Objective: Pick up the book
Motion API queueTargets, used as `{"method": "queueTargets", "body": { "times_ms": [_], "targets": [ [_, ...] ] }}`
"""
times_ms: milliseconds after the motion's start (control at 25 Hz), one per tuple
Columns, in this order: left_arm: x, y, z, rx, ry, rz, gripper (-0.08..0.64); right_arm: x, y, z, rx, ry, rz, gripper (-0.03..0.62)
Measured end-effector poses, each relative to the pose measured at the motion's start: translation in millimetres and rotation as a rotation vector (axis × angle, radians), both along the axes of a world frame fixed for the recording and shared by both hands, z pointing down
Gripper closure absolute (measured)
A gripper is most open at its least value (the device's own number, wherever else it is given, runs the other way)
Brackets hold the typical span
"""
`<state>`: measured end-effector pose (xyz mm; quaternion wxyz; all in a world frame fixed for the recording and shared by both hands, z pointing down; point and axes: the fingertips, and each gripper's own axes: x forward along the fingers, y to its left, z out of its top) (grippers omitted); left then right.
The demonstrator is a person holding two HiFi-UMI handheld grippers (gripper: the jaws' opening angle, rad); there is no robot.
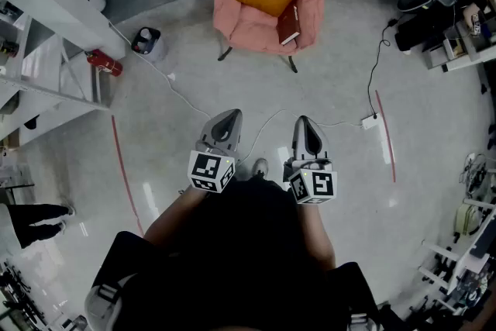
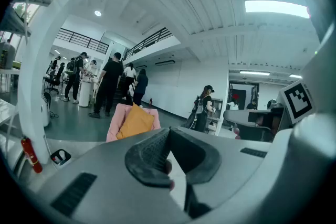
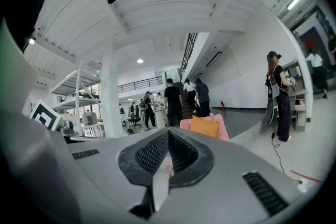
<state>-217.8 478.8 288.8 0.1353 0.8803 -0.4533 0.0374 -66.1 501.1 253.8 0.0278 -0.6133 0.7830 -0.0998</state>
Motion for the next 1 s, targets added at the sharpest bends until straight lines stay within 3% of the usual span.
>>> {"method": "queueTargets", "body": {
  "times_ms": [760,1000],
  "targets": [
    [26,6,0,0.001,-0.005,0.009,0.554,23,5,2,-0.008,-0.012,0.006,0.591],
    [51,6,-6,0.010,-0.001,0.004,0.554,46,7,3,-0.018,-0.013,-0.003,0.591]
  ]
}}
